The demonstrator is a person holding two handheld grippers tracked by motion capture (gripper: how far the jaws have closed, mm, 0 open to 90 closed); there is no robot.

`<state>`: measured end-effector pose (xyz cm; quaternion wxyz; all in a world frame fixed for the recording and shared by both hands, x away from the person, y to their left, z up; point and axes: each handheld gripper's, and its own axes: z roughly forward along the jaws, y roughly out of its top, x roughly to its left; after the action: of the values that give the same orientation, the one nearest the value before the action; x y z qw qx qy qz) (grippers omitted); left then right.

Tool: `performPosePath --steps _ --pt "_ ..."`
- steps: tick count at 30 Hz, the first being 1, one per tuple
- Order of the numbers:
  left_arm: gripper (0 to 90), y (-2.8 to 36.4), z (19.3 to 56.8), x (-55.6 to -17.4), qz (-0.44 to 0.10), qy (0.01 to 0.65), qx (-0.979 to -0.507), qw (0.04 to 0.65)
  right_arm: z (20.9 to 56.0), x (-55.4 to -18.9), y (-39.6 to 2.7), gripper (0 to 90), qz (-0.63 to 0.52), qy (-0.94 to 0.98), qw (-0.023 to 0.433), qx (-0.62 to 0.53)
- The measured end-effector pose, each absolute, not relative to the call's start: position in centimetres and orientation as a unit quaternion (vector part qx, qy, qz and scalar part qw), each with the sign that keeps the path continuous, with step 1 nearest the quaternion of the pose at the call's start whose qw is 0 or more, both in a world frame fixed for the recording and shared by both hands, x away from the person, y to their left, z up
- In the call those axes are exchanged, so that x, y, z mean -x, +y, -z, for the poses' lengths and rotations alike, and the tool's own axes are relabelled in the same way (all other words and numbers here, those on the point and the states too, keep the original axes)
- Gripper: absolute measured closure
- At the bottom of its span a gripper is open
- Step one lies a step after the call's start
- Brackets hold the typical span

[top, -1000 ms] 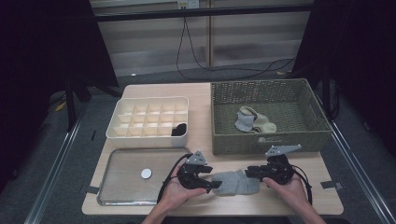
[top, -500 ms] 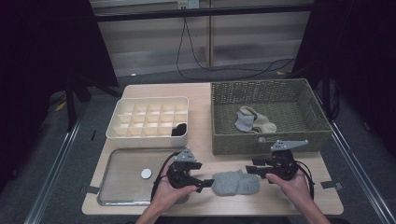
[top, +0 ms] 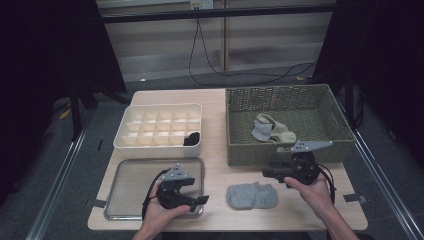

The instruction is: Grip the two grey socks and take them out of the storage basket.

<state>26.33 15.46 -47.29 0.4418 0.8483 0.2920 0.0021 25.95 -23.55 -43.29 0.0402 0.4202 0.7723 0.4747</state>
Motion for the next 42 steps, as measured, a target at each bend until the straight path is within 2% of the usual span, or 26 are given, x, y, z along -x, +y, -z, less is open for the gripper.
performPosePath --steps 7,16,25,29,34,42 --pt "20.1 17.2 47.3 -26.6 -0.013 0.322 -0.832 0.452 41.3 -26.8 -23.3 52.2 -0.493 0.771 0.053 -0.4" --pt "20.3 16.9 47.3 -25.7 -0.019 0.294 -0.851 0.435 38.4 -28.8 -23.0 52.4 -0.496 0.768 0.067 -0.4" --pt "20.6 17.7 47.2 -25.5 -0.027 0.303 -0.844 0.441 37.0 -33.5 -23.5 50.5 -0.446 0.784 0.093 -0.421" --pt "20.5 17.7 47.3 -25.7 -0.028 0.306 -0.844 0.44 36.4 -36.6 -23.5 50.8 -0.432 0.788 0.079 -0.432" --pt "20.5 18.0 47.2 -25.8 -0.032 0.315 -0.838 0.445 37.0 -40.4 -23.1 52.6 -0.391 0.804 0.072 -0.442" --pt "19.9 17.8 47.3 -25.9 -0.03 0.307 -0.845 0.437 39.8 -44.4 -22.7 60.0 -0.329 0.821 0.051 -0.464"
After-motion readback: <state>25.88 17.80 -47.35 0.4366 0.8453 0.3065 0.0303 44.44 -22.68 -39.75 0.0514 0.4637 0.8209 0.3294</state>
